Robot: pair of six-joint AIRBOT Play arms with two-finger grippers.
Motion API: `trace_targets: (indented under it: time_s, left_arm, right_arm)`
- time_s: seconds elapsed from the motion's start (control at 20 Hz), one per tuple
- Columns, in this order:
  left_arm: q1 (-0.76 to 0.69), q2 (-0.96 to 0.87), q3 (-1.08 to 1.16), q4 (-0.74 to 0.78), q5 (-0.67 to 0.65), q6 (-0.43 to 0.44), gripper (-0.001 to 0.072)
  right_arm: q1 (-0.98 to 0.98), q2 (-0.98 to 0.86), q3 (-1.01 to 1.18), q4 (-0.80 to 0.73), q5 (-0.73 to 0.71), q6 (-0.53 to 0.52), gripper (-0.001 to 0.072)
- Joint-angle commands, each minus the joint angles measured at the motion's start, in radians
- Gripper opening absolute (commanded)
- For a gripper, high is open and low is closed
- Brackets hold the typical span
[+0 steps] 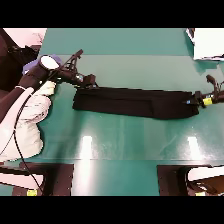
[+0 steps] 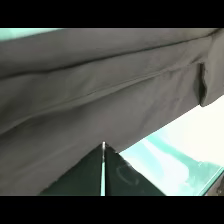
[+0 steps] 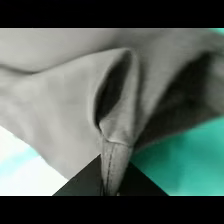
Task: Fold the shirts.
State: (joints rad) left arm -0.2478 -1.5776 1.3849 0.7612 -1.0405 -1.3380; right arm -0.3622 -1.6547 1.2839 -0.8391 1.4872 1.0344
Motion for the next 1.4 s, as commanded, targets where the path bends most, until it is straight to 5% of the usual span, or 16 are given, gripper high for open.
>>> trace_targets:
  time_s: [0.0, 0.2, 0.6, 1.05, 1.35]
  left_arm:
    - [-0.095, -0.073, 0.066, 0.003, 0.052, -0.017, 0.0029]
    - [-0.221, -0.273, 0.27, 0.002, 0.047, -0.03, 0.0029]
    - [-0.33, -0.584, 0.6, 0.001, 0.003, -0.151, 0.0029]
    - [-0.266, -0.569, 0.652, 0.016, -0.113, -0.146, 0.0029]
    - [-0.169, -0.436, 0.652, 0.211, -0.269, -0.137, 0.0029]
  right_arm:
    - [0.079, 0.074, 0.133, 0.009, 0.095, 0.086, 0.0012]
    - [0.217, 0.142, 0.342, 0.037, 0.135, 0.259, 0.0012]
    - [0.509, 0.142, 0.631, 0.137, 0.12, 0.335, 0.0011]
    - [0.58, 0.05, 0.764, 0.13, 0.12, 0.333, 0.0011]
    - [0.591, 0.003, 0.764, 0.129, 0.139, 0.328, 0.0011]
